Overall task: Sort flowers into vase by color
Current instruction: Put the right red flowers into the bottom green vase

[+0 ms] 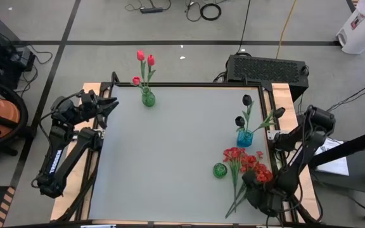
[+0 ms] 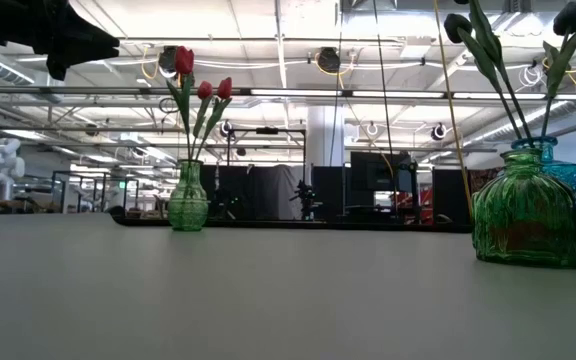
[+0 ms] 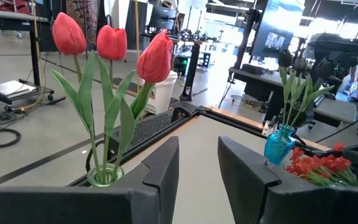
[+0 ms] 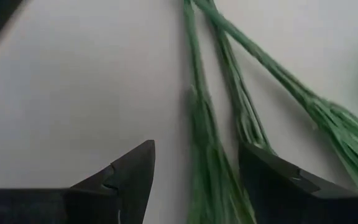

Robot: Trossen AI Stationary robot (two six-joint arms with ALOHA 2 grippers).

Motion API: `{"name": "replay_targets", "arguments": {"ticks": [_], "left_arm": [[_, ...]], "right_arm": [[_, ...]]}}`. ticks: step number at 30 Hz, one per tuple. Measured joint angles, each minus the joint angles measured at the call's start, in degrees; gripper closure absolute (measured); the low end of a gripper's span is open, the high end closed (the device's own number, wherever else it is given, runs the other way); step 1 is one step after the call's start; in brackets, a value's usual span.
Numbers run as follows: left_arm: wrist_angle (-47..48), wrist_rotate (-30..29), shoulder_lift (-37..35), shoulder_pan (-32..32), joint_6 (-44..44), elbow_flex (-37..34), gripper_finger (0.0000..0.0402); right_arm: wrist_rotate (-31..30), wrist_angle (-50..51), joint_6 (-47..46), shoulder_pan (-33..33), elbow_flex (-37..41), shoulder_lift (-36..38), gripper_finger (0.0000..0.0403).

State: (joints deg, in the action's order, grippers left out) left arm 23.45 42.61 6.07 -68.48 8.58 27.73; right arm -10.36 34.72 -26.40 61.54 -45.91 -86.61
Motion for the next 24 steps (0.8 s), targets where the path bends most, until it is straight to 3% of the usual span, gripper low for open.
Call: {"name": "replay_targets", "arguments": {"ticks": [11,24], "left_arm": [[0.02,0.00,0.02,0.00,0.00,0.00,0.0283],[0.00,0.01,0.01,0.00,0.00,0.00,0.0283]], "right_arm": [[-0.04,2.34,-1.50,-1.64,0.00,-0.56,0.0181],[1.89,2.43,-4.91,-1.62,0.00,-0.56,0.0241]]}}
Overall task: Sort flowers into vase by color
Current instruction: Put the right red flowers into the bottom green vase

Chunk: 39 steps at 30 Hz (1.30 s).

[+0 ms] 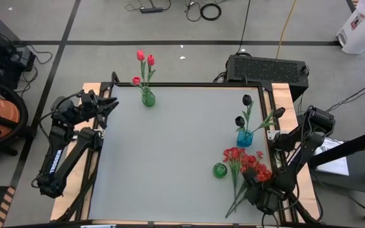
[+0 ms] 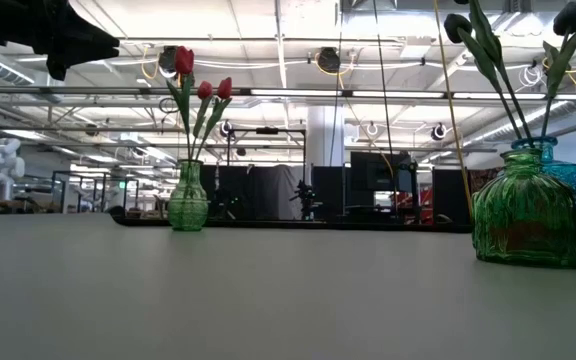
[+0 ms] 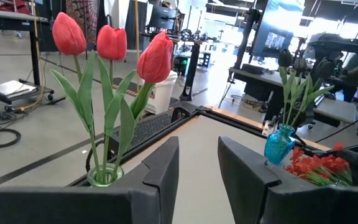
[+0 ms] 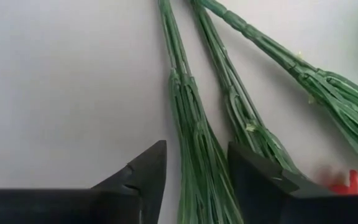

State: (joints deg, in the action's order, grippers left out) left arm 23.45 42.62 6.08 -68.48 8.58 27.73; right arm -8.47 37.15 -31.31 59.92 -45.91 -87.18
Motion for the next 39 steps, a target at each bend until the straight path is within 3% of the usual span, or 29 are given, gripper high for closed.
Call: {"name": "replay_targets", "arguments": {"ticks": [14,26,39], "left_arm": [[0.01,-0.01,-0.01,0.01,0.00,0.00,0.0283],[0.00,-0.01,0.00,0.01,0.00,0.01,0.0283],[-0.01,-0.01,0.01,-0.01,0.00,0.00,0.0283]], "right_arm": [[0.07,-0.02,-2.84,0.00,0.00,0.02,0.0297],[2.92,-0.07,-3.18,0.02,0.00,0.02,0.0396],[7.02,2.10,-3.17,0.02,0.00,0.44,0.0401]]}}
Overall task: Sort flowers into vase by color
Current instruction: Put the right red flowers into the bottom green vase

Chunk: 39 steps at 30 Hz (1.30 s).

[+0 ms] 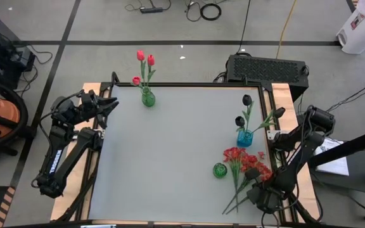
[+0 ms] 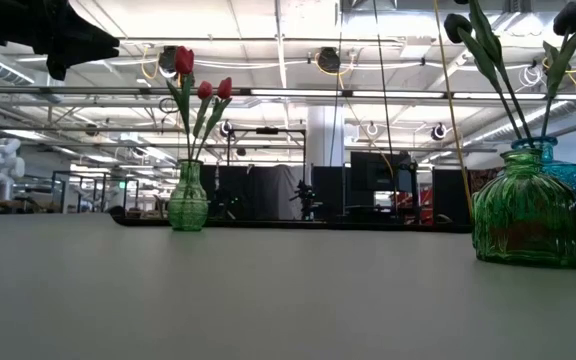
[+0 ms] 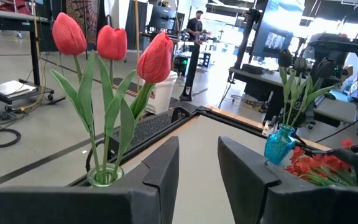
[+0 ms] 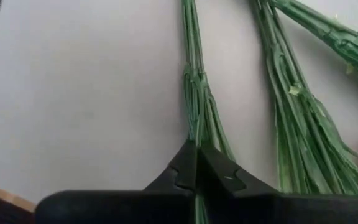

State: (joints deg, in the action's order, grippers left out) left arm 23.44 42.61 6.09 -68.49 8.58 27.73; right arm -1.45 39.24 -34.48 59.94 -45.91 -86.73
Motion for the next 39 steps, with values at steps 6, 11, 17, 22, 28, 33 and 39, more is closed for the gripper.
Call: {"name": "replay_targets", "arguments": {"ticks": [6,11,17,22,28,33,39], "left_arm": [[0.02,0.00,-0.01,0.02,0.00,0.00,0.0283],[0.02,0.00,-0.01,0.01,0.00,0.00,0.0283],[0.00,0.00,-0.02,0.02,0.00,0.00,0.0283],[0.01,0.01,0.00,0.00,0.00,0.00,0.0283],[0.00,0.02,0.00,0.00,0.00,0.00,0.0283],[0.00,0.00,0.00,0.00,0.00,0.02,0.0283],[0.00,0.00,0.00,0.00,0.00,0.00,0.0283]], "right_arm": [[-1.19,3.73,1.67,0.00,-2.84,1.20,0.0402],[-3.12,8.24,3.98,0.00,-8.22,1.26,0.0402],[-3.50,15.49,5.40,0.00,-16.57,1.26,0.0403],[-8.96,18.68,6.87,0.00,-23.40,1.26,0.0403],[-14.86,22.96,8.52,0.00,-28.88,1.27,0.0403],[-15.23,25.99,8.13,0.00,-29.94,1.31,0.0403],[-16.55,25.90,8.15,0.00,-29.97,1.31,0.0402]]}}
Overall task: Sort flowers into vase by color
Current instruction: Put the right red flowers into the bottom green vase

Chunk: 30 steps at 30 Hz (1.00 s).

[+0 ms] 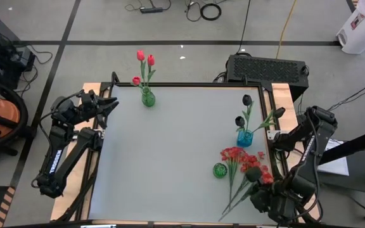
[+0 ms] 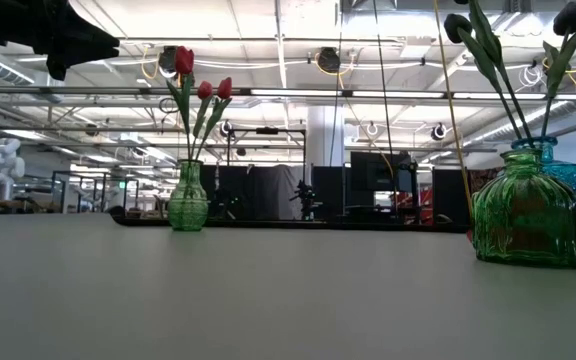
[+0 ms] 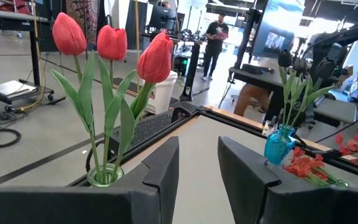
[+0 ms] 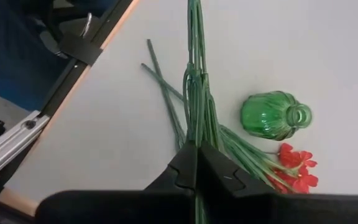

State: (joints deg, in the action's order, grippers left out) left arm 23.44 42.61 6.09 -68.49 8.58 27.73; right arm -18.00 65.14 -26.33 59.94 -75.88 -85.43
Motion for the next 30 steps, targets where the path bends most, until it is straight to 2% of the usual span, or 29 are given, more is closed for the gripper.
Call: {"name": "replay_targets", "arguments": {"ticks": [17,25,30], "left_arm": [[0.00,0.00,0.00,0.00,0.00,0.00,0.0283],[0.00,0.02,-0.02,0.00,0.00,0.00,0.0283],[-0.76,0.02,-0.01,0.01,0.11,0.00,0.0283]], "right_arm": [[-0.11,-0.61,-0.16,-0.66,0.00,-0.04,0.0402],[-0.03,-1.27,-9.72,-4.82,0.00,-0.04,0.0402],[0.07,-4.40,-12.04,-7.33,0.00,-0.04,0.0402]]}}
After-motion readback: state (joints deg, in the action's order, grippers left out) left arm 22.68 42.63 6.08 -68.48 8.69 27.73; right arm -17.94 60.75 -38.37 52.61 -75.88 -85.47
